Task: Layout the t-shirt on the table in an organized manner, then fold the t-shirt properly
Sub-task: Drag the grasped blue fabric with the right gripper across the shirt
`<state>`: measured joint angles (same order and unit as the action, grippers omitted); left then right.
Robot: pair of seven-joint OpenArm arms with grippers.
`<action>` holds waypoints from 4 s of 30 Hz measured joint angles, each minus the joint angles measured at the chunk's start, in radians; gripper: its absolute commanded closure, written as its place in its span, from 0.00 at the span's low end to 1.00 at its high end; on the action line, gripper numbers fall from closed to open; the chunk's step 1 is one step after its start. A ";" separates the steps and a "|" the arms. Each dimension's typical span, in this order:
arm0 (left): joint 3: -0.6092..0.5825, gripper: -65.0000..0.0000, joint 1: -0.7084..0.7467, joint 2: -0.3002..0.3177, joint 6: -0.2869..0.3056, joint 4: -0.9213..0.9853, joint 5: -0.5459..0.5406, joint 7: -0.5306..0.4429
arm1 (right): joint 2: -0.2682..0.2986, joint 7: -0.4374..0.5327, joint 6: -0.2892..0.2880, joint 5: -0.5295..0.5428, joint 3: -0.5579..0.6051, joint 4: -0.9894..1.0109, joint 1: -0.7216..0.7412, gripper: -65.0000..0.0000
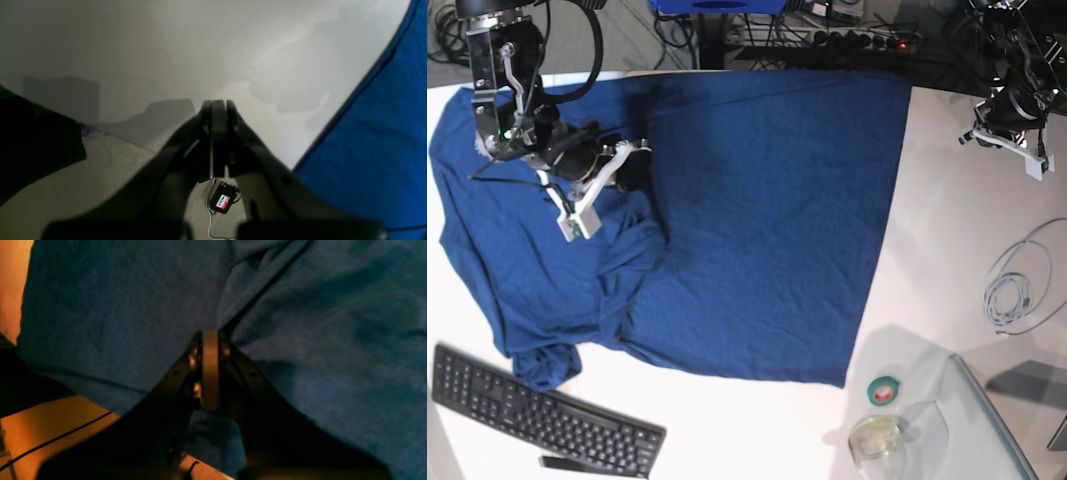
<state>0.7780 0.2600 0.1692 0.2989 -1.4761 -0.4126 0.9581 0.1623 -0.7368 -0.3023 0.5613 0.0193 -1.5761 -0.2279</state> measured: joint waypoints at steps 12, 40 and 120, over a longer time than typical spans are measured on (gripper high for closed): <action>0.004 1.00 0.000 0.026 0.000 0.000 0.000 0.000 | -0.019 -0.122 -0.005 0.010 -0.030 -0.019 0.071 0.57; 0.112 1.00 0.003 0.034 0.007 0.002 0.000 0.002 | 0.016 0.177 0.005 -0.010 0.022 0.793 0.611 1.00; 0.111 1.00 0.006 0.039 0.007 0.037 0.000 0.000 | -0.182 0.165 0.190 -0.042 0.246 0.765 0.626 0.98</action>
<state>0.8886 0.2665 0.2077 0.3058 -1.4395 -0.4122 0.9581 -0.0196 -0.5720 -0.1127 0.5198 0.2657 -0.8112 0.3985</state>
